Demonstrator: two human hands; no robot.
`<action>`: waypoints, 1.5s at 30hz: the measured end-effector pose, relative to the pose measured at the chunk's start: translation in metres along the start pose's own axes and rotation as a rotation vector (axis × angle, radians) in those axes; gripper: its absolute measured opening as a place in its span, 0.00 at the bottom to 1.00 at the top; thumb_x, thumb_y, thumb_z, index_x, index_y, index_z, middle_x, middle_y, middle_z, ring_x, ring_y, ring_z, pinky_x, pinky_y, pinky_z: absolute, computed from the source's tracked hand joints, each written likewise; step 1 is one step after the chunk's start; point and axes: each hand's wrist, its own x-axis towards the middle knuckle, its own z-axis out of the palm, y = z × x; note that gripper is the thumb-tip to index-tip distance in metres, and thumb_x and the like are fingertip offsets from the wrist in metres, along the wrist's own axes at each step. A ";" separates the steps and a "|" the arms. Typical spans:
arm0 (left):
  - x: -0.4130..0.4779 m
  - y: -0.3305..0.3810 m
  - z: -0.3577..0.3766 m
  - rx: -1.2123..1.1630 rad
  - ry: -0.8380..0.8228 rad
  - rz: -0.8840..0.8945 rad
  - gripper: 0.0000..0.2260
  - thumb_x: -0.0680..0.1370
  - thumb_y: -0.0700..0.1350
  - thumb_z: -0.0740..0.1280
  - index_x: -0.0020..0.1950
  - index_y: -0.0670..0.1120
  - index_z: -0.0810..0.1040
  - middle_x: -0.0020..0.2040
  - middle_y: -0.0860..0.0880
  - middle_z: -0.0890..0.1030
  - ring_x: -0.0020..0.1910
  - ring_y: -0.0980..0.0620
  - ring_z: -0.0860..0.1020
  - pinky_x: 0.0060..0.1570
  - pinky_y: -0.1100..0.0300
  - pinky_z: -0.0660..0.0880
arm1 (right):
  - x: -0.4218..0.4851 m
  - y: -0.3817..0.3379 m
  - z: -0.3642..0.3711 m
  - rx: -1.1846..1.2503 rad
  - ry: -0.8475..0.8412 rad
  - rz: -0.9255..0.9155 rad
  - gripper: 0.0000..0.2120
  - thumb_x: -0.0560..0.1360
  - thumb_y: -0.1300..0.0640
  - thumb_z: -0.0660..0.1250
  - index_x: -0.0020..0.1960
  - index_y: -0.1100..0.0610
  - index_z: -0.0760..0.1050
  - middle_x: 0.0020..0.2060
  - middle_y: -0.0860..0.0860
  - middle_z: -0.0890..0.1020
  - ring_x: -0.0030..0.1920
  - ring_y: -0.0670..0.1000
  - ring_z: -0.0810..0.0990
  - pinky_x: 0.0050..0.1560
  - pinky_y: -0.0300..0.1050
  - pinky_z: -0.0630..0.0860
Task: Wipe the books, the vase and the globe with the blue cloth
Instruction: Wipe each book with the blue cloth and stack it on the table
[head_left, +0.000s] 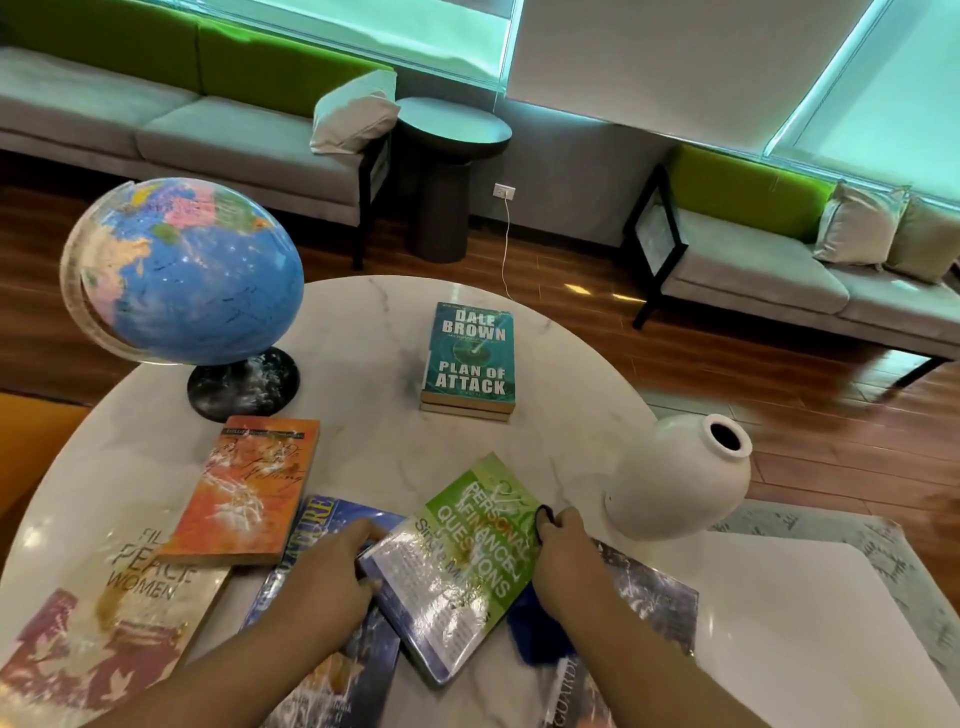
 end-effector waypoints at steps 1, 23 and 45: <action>0.001 0.000 0.000 0.005 -0.005 -0.008 0.15 0.74 0.41 0.70 0.50 0.60 0.71 0.43 0.56 0.78 0.39 0.63 0.74 0.34 0.68 0.67 | -0.001 0.002 0.001 -0.053 -0.045 -0.054 0.07 0.82 0.52 0.55 0.45 0.50 0.65 0.39 0.48 0.70 0.36 0.47 0.69 0.33 0.37 0.61; 0.001 -0.002 -0.003 0.003 -0.019 -0.014 0.16 0.74 0.41 0.70 0.52 0.59 0.71 0.47 0.54 0.80 0.41 0.61 0.75 0.36 0.65 0.68 | -0.023 -0.006 -0.003 -0.058 -0.233 0.077 0.28 0.80 0.61 0.56 0.77 0.55 0.53 0.61 0.53 0.67 0.49 0.50 0.70 0.52 0.40 0.69; -0.003 -0.001 -0.003 0.002 -0.007 -0.001 0.16 0.74 0.39 0.70 0.49 0.59 0.70 0.45 0.54 0.79 0.40 0.61 0.76 0.40 0.62 0.71 | -0.035 -0.020 0.012 -0.188 -0.267 -0.127 0.26 0.79 0.63 0.55 0.76 0.55 0.56 0.62 0.52 0.66 0.56 0.55 0.73 0.58 0.47 0.73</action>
